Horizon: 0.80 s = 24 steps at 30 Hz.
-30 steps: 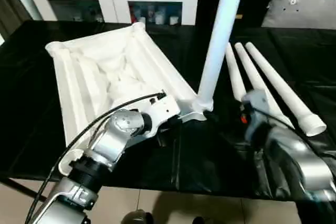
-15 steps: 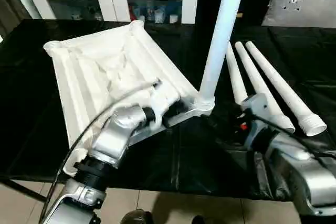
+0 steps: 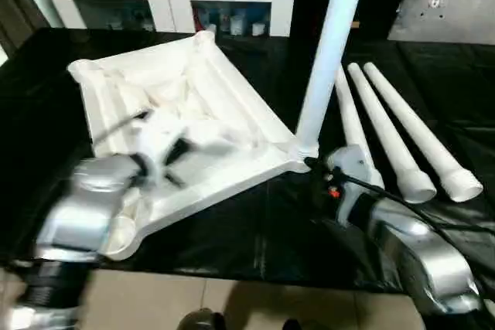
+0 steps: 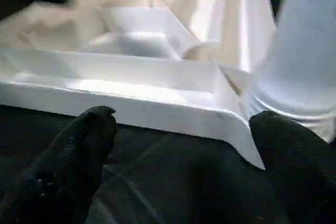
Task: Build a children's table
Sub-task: Rotate table base
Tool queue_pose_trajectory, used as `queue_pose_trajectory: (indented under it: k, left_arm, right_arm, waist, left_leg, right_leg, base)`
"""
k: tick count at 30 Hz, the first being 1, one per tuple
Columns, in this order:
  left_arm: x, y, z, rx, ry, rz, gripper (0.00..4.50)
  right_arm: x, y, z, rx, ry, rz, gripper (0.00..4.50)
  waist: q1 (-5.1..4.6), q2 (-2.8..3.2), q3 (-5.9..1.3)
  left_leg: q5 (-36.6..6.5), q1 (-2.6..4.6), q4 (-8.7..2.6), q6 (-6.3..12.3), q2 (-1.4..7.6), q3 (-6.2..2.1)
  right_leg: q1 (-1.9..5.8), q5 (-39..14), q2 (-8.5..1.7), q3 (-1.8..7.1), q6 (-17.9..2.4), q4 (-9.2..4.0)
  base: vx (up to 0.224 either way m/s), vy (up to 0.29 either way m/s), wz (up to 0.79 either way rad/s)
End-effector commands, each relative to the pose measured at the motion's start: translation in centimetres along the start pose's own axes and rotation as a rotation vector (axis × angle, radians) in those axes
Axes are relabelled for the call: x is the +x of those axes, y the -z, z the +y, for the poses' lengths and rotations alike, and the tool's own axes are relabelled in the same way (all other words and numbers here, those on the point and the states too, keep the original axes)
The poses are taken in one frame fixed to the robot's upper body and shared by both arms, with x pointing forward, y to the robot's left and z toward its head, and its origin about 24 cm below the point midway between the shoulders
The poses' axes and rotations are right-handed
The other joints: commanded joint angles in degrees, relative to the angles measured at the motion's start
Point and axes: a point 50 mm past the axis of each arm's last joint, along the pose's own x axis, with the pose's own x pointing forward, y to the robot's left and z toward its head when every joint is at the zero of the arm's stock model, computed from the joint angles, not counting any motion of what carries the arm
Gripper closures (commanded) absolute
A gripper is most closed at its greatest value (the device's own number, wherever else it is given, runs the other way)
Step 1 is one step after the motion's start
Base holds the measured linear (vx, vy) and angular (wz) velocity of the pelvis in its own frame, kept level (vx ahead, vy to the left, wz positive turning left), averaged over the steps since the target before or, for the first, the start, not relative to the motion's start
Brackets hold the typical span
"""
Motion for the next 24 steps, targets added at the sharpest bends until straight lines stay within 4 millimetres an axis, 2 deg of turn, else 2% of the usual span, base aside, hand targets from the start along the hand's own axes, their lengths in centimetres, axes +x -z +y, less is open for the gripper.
queue_pose_trajectory:
  k: [1, 4, 6, 7, 12, 15, 16, 17, 18, 20, 22, 24]
  left_arm:
    - [-0.8, 1.1, 1.7, 0.068, -0.096, 0.091, 4.47]
    - [-1.4, 1.8, 2.5, 0.088, -0.143, 0.149, 4.47]
    - [-1.8, 3.0, 3.0, 0.158, -0.179, 0.238, 4.47]
    - [-1.9, 3.4, 2.9, 0.164, -0.181, 0.257, 4.47]
    - [-1.7, 4.1, 2.2, 0.157, -0.140, 0.280, 4.47]
    - [-1.3, 4.4, 1.0, 0.097, -0.069, 0.266, 4.47]
    - [-1.3, 4.8, 0.0, 0.090, -0.002, 0.282, 4.47]
    - [-1.3, 4.9, -0.3, 0.088, 0.022, 0.288, 4.47]
    - [-1.3, 4.9, -0.8, 0.086, 0.061, 0.290, 4.47]
    - [-1.4, 4.9, -1.4, 0.088, 0.121, 0.297, 4.47]
    - [-1.6, 4.9, -2.0, 0.102, 0.185, 0.299, 4.47]
    - [-1.9, 4.6, -2.9, 0.106, 0.281, 0.288, 4.47]
  right_arm:
    - [0.8, 0.6, -0.1, -0.022, -0.002, 0.067, 0.00]
    - [1.5, 0.9, 0.0, -0.039, -0.009, 0.102, 0.00]
    - [2.3, 1.0, 0.4, -0.068, -0.034, 0.126, 0.00]
    - [2.5, 1.0, 0.5, -0.065, -0.043, 0.127, 0.00]
    - [3.1, 1.2, 0.7, -0.085, -0.054, 0.140, 0.00]
    - [3.5, 1.3, 0.5, -0.100, -0.031, 0.153, 0.00]
    - [4.0, 1.5, 0.4, -0.100, -0.011, 0.165, 0.00]
    - [4.2, 1.6, 0.4, -0.100, -0.008, 0.168, 0.00]
    - [4.6, 1.6, 0.5, -0.101, -0.008, 0.171, 0.00]
    - [5.0, 1.6, 0.5, -0.104, -0.003, 0.168, 0.00]
    - [5.4, 1.5, 0.6, -0.106, 0.002, 0.165, 0.00]
    - [6.0, 1.2, 0.6, -0.103, 0.013, 0.152, 0.00]
  waist:
    - [0.08, 0.15, -4.11]
    - [0.21, 0.28, -4.33]
    - [0.47, 0.25, -4.52]
    - [0.39, 0.32, -4.55]
    - [0.82, 0.39, -4.73]
    - [0.99, 0.33, -4.63]
    - [1.07, 0.34, -4.62]
    - [1.01, 0.58, -4.55]
    - [0.88, 0.51, -4.31]
    - [0.79, 0.46, -4.26]
    - [0.71, 0.39, -4.11]
    - [0.61, 0.31, -3.93]
  left_leg:
    - [-13.1, 1.35, -4.43, 1.44, 6.23, -3.53]
    - [-11.9, 1.38, -4.31, 1.38, 6.32, -3.46]
    - [-11.0, 1.48, -4.19, 1.42, 6.46, -3.43]
    - [-10.9, 1.22, -4.22, 1.76, 6.42, -3.42]
    - [-11.3, 1.43, -4.17, 1.12, 6.60, -3.44]
    - [-12.7, 1.55, -4.18, 0.38, 6.61, -3.36]
    - [-13.4, 1.60, -4.18, 0.10, 6.57, -3.42]
    - [-14.9, 1.63, -4.36, -0.29, 6.59, -3.56]
    - [-17.0, 1.77, -4.45, -0.71, 6.52, -3.62]
    - [-18.6, 2.06, -4.39, -1.14, 6.39, -3.60]
    - [-19.2, 2.02, -4.46, -1.17, 6.41, -3.81]
    - [-20.5, 2.31, -4.53, -1.36, 6.43, -3.80]
  right_leg:
    - [2.39, -18.8, -7.48, 4.91, -6.6, -4.33]
    - [2.43, -16.2, -7.59, 5.06, -7.6, -4.00]
    - [2.35, -14.2, -7.58, 5.10, -8.3, -3.71]
    - [2.50, -13.5, -7.65, 5.12, -8.4, -3.53]
    - [2.41, -13.2, -7.76, 5.15, -8.9, -3.49]
    - [2.42, -14.4, -7.92, 5.21, -9.0, -3.72]
    - [2.38, -15.3, -7.93, 5.19, -8.9, -3.78]
    - [2.32, -16.7, -7.88, 5.12, -8.8, -3.85]
    - [2.28, -19.0, -7.93, 5.14, -8.3, -4.21]
    - [2.19, -21.1, -8.10, 5.21, -7.9, -4.58]
    - [2.30, -22.7, -8.25, 5.21, -7.7, -4.73]
    - [2.06, -24.9, -8.28, 5.24, -7.2, -5.02]
  base:
    - [0.000, 0.000, 0.00]
    - [0.000, 0.000, 0.00]
    - [0.000, 0.000, 0.00]
    - [0.000, 0.000, 0.00]
    - [0.000, 0.000, 0.00]
    - [0.000, 0.000, 0.00]
    - [0.000, 0.000, 0.00]
    - [0.000, 0.000, 0.00]
    - [0.000, 0.000, 0.00]
    - [0.000, 0.000, 0.00]
    - [0.000, 0.000, 0.00]
    - [0.000, 0.000, 0.00]
